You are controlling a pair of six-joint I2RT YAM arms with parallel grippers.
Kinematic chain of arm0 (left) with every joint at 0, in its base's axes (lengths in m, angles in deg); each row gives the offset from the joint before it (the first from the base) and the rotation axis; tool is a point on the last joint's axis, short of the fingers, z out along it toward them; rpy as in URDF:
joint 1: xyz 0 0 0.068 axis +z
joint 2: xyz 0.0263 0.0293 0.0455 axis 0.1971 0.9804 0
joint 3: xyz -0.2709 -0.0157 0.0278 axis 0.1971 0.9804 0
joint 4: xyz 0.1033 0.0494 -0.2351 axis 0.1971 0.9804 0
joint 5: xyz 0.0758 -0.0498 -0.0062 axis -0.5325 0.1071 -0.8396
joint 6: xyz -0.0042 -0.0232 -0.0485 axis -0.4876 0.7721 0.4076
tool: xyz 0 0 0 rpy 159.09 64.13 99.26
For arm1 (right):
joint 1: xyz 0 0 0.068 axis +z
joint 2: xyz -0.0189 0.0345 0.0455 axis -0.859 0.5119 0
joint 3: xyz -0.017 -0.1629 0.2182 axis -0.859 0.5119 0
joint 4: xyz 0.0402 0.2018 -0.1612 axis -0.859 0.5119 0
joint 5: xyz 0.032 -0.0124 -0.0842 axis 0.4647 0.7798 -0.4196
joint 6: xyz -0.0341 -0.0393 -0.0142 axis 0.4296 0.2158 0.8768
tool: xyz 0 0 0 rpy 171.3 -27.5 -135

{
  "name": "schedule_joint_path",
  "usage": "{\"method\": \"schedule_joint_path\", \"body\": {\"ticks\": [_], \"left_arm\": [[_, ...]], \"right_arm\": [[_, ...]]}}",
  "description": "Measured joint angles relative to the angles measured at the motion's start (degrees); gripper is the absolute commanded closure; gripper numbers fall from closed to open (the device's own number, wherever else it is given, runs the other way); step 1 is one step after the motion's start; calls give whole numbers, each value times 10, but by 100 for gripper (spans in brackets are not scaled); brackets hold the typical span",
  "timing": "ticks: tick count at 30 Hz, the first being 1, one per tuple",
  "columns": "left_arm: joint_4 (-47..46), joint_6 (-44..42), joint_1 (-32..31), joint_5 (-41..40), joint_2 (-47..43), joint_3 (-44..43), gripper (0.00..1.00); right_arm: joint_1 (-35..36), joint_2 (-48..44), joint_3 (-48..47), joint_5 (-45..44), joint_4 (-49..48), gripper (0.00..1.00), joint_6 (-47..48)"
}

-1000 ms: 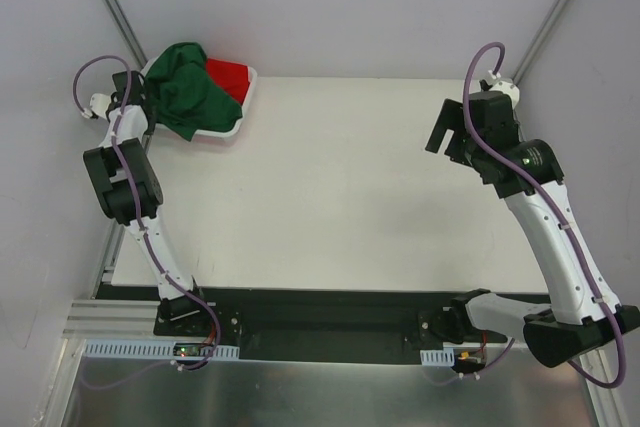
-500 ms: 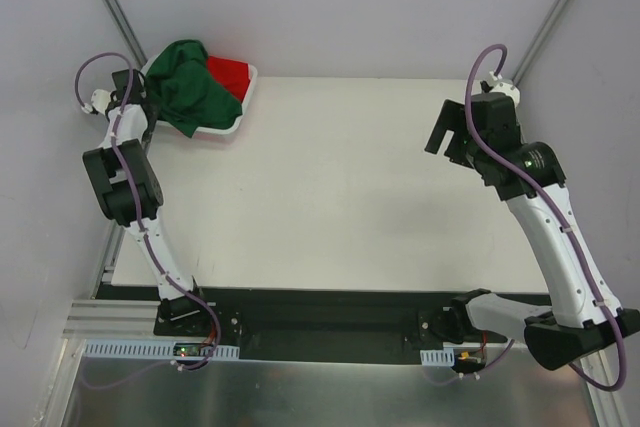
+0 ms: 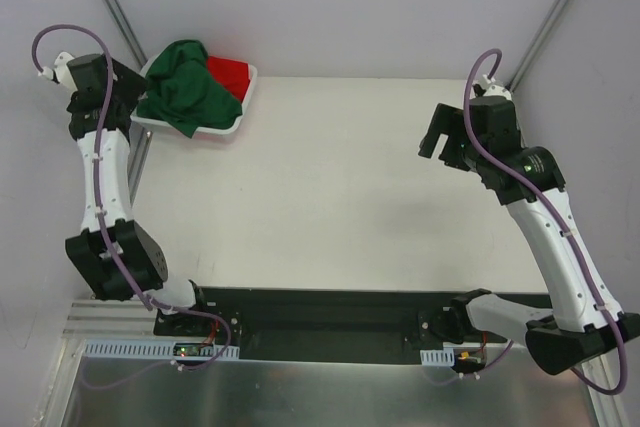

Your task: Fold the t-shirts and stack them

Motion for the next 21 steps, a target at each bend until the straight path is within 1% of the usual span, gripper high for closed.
{"method": "schedule_joint_path", "body": {"ticks": [1,5,6,9,11,15,16,17,18,20,21], "left_arm": [[3,-15,0,17,-20,9,2],[23,-70,-1,136,-96,49,1],[28,-80,-1,183,-118,70,1],[46,-94,-1,269,-170,137,1],[72,-102,-1,304,-199,182,1],[127,-120,-1,345,-233,229,2],[138,-124,-1,352,-243,235,3],[146,-126,-1,355,-255,241,7],[153,-128,-1,357,-266,245,8],[161,-132,-5,355,-288,250,8],[163,-132,-9,349,-297,252,6]], "right_arm": [[0,-3,3,3,0,4,0],[0,-25,21,9,-1,4,3],[0,-32,24,9,-1,4,5],[0,-49,28,12,-3,4,10],[0,-56,31,14,-4,4,12],[0,-75,59,17,-21,4,13],[0,-82,71,18,-27,4,13],[0,-87,82,20,-31,4,13],[0,-92,91,22,-36,4,13],[0,-98,107,22,-48,4,9],[0,-102,115,21,-57,4,5]]}}
